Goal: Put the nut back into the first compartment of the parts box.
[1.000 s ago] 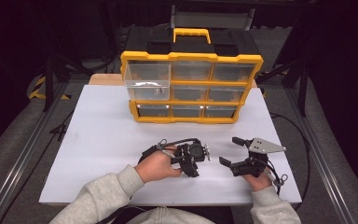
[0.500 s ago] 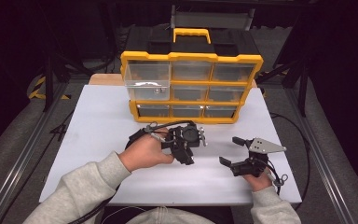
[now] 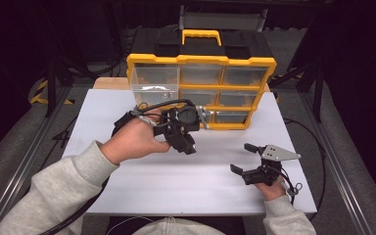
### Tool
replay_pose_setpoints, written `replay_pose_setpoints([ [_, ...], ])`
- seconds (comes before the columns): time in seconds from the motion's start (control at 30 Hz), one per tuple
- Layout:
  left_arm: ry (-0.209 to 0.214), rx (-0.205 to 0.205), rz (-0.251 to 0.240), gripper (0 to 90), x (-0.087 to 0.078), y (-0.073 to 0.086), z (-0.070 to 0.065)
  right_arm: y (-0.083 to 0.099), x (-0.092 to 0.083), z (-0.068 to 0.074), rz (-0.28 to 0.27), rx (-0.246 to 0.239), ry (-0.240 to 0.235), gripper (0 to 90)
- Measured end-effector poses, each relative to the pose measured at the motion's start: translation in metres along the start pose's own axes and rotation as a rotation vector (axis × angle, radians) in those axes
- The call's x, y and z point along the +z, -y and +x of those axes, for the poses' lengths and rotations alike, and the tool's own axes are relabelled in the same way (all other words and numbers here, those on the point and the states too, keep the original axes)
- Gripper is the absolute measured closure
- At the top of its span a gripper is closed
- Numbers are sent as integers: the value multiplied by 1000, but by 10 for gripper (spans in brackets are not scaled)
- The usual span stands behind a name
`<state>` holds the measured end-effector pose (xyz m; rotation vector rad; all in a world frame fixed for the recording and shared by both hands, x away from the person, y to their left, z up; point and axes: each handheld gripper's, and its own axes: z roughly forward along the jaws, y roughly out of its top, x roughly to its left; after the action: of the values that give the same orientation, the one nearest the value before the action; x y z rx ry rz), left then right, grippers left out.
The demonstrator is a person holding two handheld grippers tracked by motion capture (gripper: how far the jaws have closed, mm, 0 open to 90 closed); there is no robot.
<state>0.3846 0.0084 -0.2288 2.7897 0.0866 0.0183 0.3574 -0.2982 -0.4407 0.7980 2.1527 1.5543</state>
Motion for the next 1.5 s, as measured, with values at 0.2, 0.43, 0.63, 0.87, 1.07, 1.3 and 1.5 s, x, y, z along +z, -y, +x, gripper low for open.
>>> replay_pose_setpoints([
  [0.2,-41,-23,-17,698,-34,4,5,0,0,0,1,1,0,27],
  [0.43,-62,-55,-48,697,-63,10,15,0,0,0,1,1,0,27],
  [0.63,-92,-78,-75,697,-85,12,24,0,0,0,3,-2,-3,27],
  [0.87,-143,-146,-96,697,-108,15,38,0,0,-1,3,-2,-4,27],
  [1.07,-179,-194,-86,697,-120,17,53,0,0,-1,1,3,-6,27],
  [1.3,-218,-292,-61,697,-124,24,77,0,-1,-1,1,9,-7,27],
  [1.5,-211,-372,-55,697,-115,33,101,0,-1,-1,2,8,-7,27],
])
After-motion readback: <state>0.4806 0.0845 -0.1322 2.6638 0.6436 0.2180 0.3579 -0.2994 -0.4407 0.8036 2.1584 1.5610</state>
